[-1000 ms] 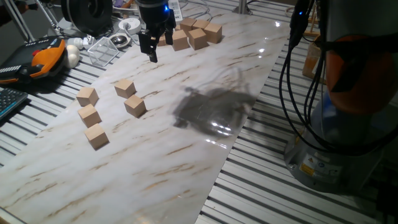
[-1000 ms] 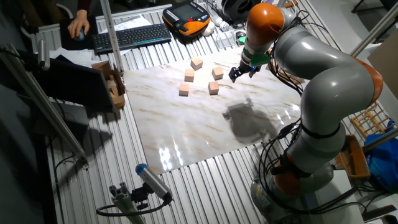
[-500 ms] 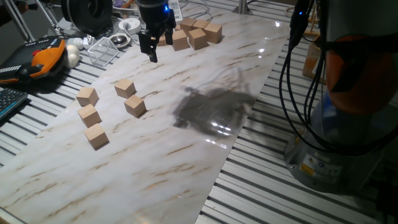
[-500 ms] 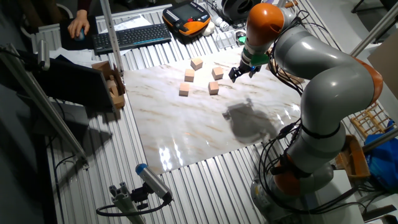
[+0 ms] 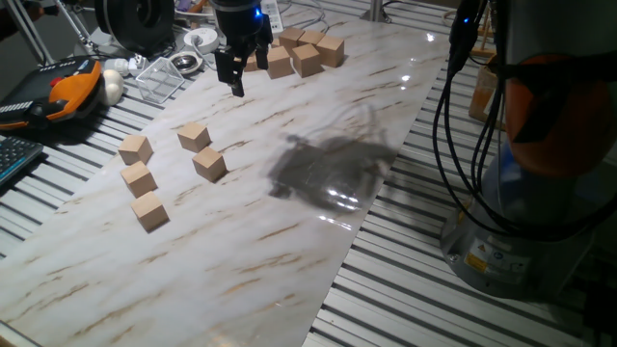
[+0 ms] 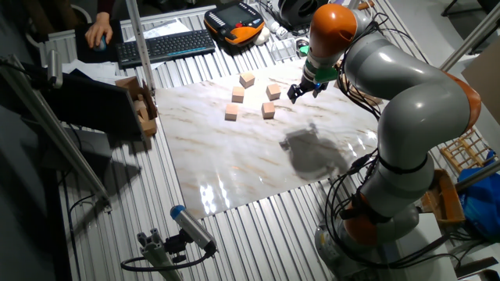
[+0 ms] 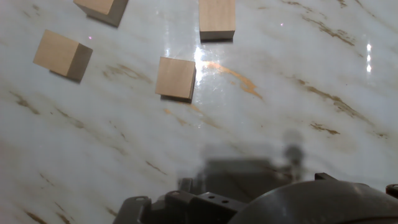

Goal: Stack the blocks into a pyramid shape

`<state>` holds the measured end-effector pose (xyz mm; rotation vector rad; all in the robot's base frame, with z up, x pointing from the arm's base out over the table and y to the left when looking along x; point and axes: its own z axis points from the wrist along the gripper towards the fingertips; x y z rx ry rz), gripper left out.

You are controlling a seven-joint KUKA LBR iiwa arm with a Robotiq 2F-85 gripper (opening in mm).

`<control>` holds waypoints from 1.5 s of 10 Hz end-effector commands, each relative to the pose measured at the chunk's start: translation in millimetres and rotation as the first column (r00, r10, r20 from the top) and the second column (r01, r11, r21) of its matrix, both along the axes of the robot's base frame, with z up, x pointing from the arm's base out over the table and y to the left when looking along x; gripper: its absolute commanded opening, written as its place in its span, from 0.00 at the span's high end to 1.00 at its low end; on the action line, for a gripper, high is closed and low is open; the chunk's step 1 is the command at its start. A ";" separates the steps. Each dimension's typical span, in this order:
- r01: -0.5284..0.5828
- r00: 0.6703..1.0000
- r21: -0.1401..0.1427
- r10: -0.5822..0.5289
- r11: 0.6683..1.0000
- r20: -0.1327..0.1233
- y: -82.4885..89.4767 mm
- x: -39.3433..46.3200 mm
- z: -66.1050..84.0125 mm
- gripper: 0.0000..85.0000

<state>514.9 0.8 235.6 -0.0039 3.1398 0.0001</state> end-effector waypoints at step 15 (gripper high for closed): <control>-0.018 1.000 0.002 0.018 1.000 -0.012 0.2 1.5 2.0 1.00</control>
